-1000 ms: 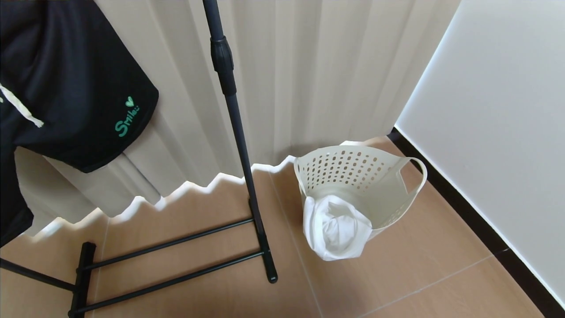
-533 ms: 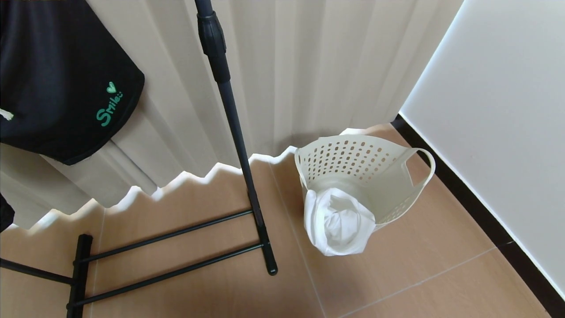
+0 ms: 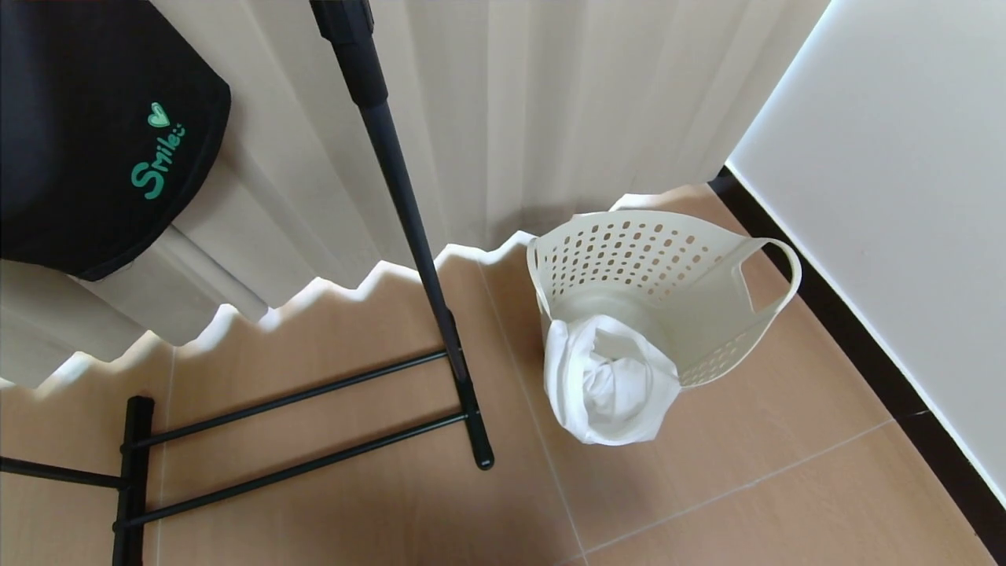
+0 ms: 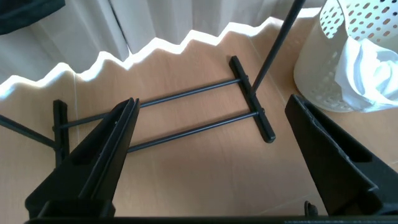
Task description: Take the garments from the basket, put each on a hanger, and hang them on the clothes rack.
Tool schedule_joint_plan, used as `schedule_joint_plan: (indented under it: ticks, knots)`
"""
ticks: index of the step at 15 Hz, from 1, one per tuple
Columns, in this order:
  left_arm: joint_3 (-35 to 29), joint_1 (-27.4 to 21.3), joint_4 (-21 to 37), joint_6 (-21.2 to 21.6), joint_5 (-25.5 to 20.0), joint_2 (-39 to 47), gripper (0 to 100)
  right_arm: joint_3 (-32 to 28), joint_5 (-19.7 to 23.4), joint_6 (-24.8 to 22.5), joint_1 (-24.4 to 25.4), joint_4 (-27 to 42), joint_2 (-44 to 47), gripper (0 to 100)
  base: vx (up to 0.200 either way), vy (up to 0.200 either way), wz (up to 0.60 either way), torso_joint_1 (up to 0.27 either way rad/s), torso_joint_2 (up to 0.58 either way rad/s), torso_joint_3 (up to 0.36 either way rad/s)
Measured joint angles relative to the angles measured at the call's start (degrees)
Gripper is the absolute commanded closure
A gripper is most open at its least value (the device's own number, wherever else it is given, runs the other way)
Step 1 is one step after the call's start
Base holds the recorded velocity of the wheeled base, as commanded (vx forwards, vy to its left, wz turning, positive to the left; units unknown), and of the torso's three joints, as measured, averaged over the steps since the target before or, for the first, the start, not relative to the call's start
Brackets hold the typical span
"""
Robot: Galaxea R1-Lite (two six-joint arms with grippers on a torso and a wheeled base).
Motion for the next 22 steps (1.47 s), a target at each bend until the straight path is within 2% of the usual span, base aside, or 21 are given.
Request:
schedule_joint_plan:
  ticks: [8, 11, 13, 16, 19, 22]
  knots:
    - [0.0, 0.0, 0.0, 0.0, 0.1, 0.0, 0, 0.0, -0.1, -0.7, 0.0, 0.2, 0.1, 0, 0.000, 0.000, 0.00, 0.001, 0.00, -0.090]
    - [0.0, 0.0, 0.0, 0.0, 0.1, 0.0, 0, -0.2, 0.4, -1.1, 1.1, 3.1, 3.5, 0, 0.000, 0.000, 0.00, 0.000, 0.00, 0.000]
    - [0.0, 0.0, 0.0, 0.0, 0.1, 0.0, 0, -2.6, 1.3, -2.0, 3.7, 4.3, 9.7, 0, 0.000, 0.000, 0.00, 0.000, 0.00, 0.000]
    - [0.0, 0.0, 0.0, 0.0, 0.1, 0.0, 0, -8.1, 2.0, -5.9, 6.7, 3.0, 22.2, 0, 0.000, 0.000, 0.00, 0.000, 0.00, 0.000]
    - [0.0, 0.0, 0.0, 0.0, 0.1, 0.0, 0, -14.5, 1.8, -13.6, 8.9, -4.7, 39.3, 0, 0.000, 0.000, 0.00, 0.000, 0.00, 0.000]
    - [0.0, 0.0, 0.0, 0.0, 0.1, 0.0, 0, -24.2, -0.3, -23.5, 11.9, -9.2, 57.1, 0, 0.000, 0.000, 0.00, 0.000, 0.00, 0.000]
